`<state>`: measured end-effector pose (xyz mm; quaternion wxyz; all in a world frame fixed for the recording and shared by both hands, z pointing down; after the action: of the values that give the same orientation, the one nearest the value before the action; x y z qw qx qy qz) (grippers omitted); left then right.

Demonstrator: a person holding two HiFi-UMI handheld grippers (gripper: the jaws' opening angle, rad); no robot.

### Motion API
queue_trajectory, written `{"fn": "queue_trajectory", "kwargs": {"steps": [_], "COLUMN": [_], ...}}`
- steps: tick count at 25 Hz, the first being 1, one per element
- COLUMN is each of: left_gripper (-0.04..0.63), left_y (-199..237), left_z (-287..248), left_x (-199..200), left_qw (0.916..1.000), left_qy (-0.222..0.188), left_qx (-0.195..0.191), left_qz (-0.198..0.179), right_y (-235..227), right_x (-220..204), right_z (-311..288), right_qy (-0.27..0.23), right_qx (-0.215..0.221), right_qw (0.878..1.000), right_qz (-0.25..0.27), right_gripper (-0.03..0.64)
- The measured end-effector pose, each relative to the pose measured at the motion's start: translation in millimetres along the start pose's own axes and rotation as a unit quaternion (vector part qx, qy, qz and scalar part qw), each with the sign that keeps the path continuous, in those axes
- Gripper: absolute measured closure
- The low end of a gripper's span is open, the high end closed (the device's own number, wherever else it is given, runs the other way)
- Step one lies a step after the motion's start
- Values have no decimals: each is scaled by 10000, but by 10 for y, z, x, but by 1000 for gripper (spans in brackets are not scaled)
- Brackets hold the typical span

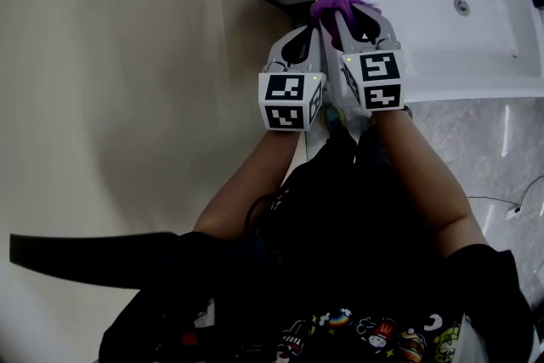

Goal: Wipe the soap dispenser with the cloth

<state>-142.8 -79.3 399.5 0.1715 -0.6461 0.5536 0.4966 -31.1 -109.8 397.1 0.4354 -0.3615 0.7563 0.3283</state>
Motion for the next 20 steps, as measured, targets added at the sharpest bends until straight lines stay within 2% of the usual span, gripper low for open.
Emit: {"fn": "queue_trajectory", "kwargs": {"steps": [13,20], "left_gripper": [595,595], "left_y": [209,200], "left_z": [-37,-32], "left_x": [-235,-248], "left_qw": [9994,9992], "left_qy": [288,349], "left_qx": [129,91], "left_qz": [131,197], "right_y": [83,87], "right_x": [-545,-656], "right_z": [-369,-394], "right_qy": [717,1031], "right_qx": [92,226], "right_qw": [9968,9943], "right_qz": [-347,-144], "right_gripper": [528,528]}}
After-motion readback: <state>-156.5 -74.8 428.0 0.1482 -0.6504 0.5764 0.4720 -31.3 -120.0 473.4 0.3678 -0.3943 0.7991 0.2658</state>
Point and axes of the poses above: the fingertips, and each gripper's own axes: z backward along the fingers, y to its left, x out of its top, the point moved 6 cm from there along z, backward along the fingers, and after that the axes turned 12 degrees about z, right-handed, at the moved point
